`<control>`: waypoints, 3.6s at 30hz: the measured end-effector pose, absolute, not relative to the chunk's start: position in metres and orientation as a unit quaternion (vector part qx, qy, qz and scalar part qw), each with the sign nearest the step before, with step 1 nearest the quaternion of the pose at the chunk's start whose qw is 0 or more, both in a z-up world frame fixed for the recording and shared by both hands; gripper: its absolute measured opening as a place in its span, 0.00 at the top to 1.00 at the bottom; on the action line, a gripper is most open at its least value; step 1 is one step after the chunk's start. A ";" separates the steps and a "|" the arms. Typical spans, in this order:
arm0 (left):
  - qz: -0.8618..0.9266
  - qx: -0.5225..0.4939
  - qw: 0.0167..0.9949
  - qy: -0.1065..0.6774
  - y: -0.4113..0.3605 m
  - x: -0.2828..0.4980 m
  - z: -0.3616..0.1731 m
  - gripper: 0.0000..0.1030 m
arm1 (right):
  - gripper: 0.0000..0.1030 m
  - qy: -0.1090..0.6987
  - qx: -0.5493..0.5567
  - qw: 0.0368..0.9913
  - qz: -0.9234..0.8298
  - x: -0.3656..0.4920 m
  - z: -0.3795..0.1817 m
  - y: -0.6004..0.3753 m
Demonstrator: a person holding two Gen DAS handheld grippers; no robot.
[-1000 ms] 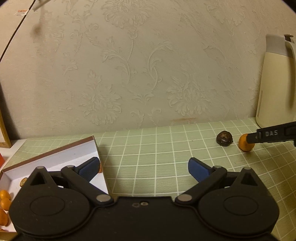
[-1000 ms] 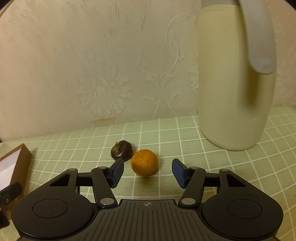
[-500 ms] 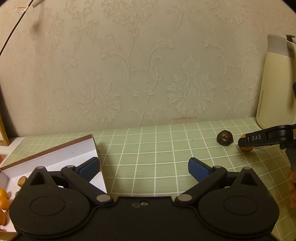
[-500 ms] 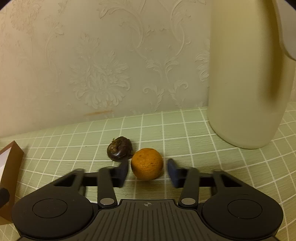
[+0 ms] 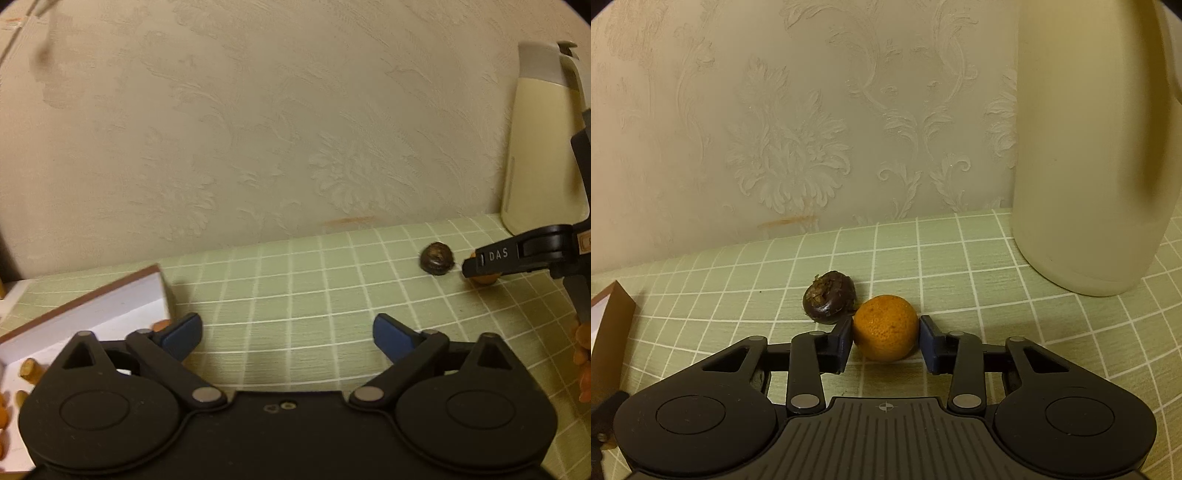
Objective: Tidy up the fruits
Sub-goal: 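Close the right tool on the mandarin, then close the left tool on the brown chestnut while the right tool lifts the mandarin, then carry the chestnut and mandarin over the white box with both tools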
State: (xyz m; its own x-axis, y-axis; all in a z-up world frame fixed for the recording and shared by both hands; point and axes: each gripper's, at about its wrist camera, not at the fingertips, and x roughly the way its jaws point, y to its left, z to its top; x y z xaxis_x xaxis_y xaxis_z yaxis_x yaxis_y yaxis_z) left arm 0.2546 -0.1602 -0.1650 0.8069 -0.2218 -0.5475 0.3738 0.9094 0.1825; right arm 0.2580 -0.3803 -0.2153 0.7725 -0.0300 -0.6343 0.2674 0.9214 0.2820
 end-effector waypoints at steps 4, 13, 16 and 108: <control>-0.178 0.140 0.933 0.279 -0.177 0.262 -0.170 0.24 | 0.63 0.310 0.169 0.932 -0.087 0.246 -0.208 -0.385; -0.217 0.167 0.920 0.282 -0.234 0.277 -0.180 0.27 | 0.63 0.280 0.173 0.937 -0.120 0.203 -0.195 -0.400; -0.230 0.170 0.916 0.282 -0.256 0.280 -0.182 0.27 | 0.63 0.280 0.175 0.936 -0.122 0.197 -0.193 -0.407; 0.080 0.011 0.966 0.246 0.122 0.219 -0.112 0.74 | 0.63 0.263 0.079 0.948 0.163 0.252 -0.132 -0.092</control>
State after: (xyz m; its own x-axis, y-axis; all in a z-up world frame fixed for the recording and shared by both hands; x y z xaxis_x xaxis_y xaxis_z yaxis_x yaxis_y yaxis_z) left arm 0.2186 0.1222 -0.1122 0.8664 0.1602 -0.4729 -0.1491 0.9869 0.0611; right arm 0.2523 -0.0923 -0.1318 0.8087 0.3502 -0.4726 -0.2672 0.9345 0.2352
